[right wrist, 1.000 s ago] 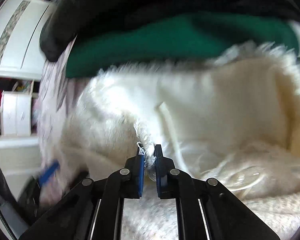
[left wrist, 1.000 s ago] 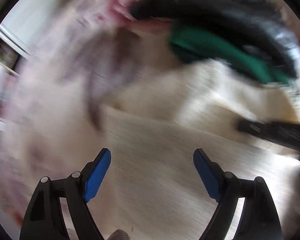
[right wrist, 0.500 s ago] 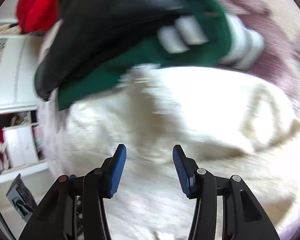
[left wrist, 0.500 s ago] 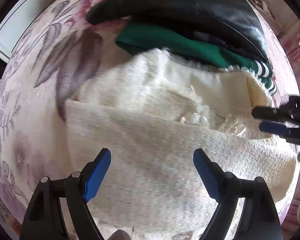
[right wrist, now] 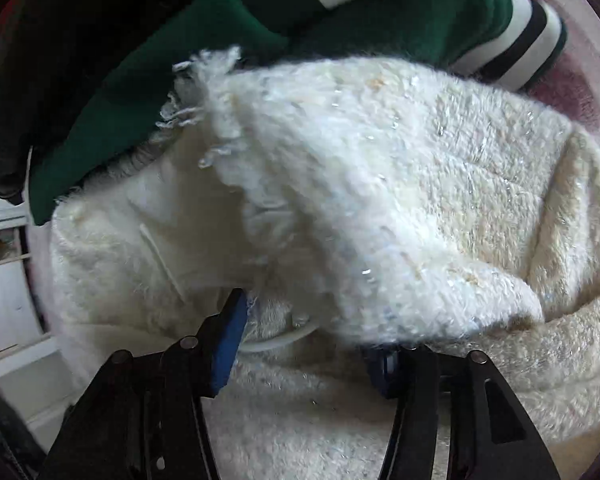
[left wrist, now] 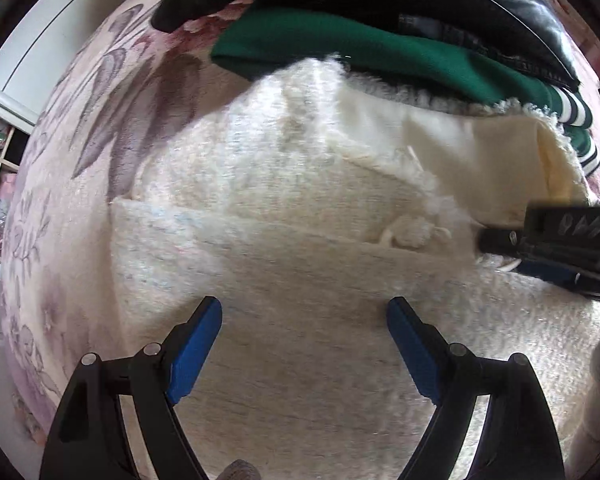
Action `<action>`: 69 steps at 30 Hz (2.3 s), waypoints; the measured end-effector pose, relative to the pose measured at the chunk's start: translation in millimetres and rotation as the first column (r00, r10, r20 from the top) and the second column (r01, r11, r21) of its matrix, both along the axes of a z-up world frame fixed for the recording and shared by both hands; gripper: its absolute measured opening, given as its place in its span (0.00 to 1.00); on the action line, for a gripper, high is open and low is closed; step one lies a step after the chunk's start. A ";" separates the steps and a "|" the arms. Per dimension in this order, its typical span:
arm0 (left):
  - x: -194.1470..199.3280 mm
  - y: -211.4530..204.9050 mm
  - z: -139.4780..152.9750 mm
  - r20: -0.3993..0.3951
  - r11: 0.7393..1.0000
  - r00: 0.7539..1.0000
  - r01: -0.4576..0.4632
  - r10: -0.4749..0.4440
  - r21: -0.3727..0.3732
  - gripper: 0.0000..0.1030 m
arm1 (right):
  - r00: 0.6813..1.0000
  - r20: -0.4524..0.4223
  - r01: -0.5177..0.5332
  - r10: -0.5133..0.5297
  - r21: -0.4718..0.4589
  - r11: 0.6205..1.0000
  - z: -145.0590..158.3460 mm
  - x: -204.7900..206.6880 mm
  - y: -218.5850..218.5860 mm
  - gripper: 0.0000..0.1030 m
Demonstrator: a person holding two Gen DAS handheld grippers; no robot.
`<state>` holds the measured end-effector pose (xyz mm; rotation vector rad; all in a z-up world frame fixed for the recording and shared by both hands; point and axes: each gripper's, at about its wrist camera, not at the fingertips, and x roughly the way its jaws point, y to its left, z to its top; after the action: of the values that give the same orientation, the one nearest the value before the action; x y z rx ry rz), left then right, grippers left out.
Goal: Fold large clothes
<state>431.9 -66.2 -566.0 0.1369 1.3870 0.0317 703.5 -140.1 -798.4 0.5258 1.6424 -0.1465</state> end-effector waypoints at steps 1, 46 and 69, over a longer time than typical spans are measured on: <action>-0.3 3.1 1.2 0.006 1.000 1.000 -0.005 0.005 0.005 0.83 | 0.999 -0.006 -0.045 0.045 -0.058 0.997 2.8 2.1 7.1 0.30; -110.8 87.6 -26.3 0.010 0.890 1.000 -0.028 0.027 0.454 0.83 | 1.000 -0.026 0.004 -0.007 -0.136 0.991 66.5 -198.0 -175.2 0.52; -121.8 167.5 14.2 0.115 0.970 0.987 -0.137 0.116 0.199 1.00 | 0.914 0.135 0.359 -0.383 0.172 0.917 117.1 -287.2 -153.2 0.54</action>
<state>310.1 101.2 -551.8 0.2167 1.2858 0.2869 416.3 -293.4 -681.3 0.9380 1.3814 -0.2595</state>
